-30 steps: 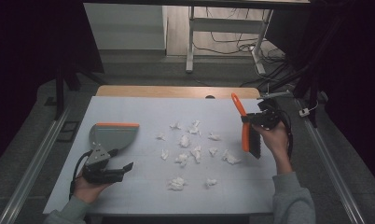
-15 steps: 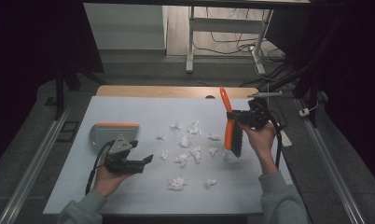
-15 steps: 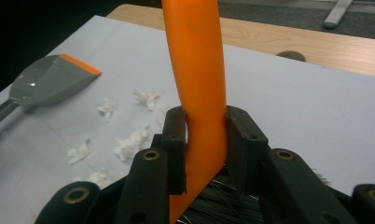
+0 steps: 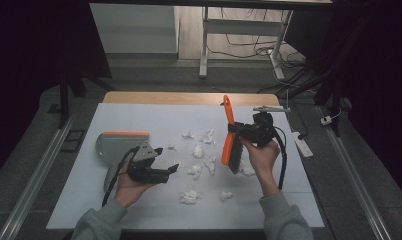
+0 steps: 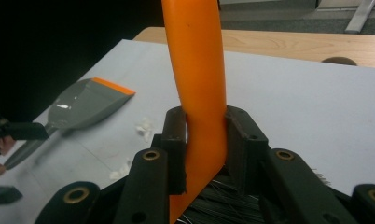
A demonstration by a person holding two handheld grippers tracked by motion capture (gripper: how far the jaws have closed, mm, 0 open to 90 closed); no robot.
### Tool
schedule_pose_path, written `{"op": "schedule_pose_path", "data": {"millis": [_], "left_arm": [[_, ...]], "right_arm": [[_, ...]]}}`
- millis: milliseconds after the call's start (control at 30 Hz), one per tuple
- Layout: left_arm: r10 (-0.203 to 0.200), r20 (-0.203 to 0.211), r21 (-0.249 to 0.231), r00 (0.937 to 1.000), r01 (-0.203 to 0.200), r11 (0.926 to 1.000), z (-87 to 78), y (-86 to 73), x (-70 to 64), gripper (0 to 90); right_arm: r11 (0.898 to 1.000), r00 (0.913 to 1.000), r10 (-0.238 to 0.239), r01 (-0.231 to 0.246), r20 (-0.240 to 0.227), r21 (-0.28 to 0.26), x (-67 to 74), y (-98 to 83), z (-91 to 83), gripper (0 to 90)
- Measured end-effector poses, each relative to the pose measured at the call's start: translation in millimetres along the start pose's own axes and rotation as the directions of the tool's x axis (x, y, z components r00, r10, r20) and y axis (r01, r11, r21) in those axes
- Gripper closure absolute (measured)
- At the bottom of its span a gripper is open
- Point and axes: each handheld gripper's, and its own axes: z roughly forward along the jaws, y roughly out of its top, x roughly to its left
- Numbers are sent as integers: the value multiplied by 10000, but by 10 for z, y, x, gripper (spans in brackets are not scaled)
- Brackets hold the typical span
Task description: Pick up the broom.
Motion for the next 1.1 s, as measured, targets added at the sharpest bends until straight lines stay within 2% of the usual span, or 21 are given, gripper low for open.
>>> {"op": "schedule_pose_path", "data": {"millis": [167, 400, 567, 833, 900, 1033, 1100], "left_arm": [[197, 250, 50, 9995, -198, 9998, 103, 57, -109, 206], [306, 556, 33, 9980, -308, 9995, 303, 125, -266, 210], [355, 692, -66, 9970, -351, 9994, 433, 191, -366, 219], [273, 602, -385, 9978, -250, 9989, 602, 230, -459, 247], [328, 455, -404, 9984, -309, 9987, 627, 224, -467, 261], [190, 300, -456, 9994, -176, 9988, 665, 211, -450, 316], [251, 178, -529, 9995, -241, 9983, 702, 196, -445, 358]], "right_arm": [[9998, 10000, -10, 8, -89, -175, 156, -67, 168, 701], [9990, 9992, 315, -322, -256, -294, 178, -150, 321, 701], [9983, 9987, 131, -159, -497, -554, 323, -182, 384, 701], [9910, 9951, 290, -410, -945, -1272, 462, -214, 403, 701], [9885, 9937, 391, -539, -1053, -1415, 477, -225, 405, 701], [9848, 9907, 560, -752, -1241, -1565, 491, -238, 400, 701], [9824, 9896, 605, -822, -1305, -1680, 490, -250, 404, 701]]}}
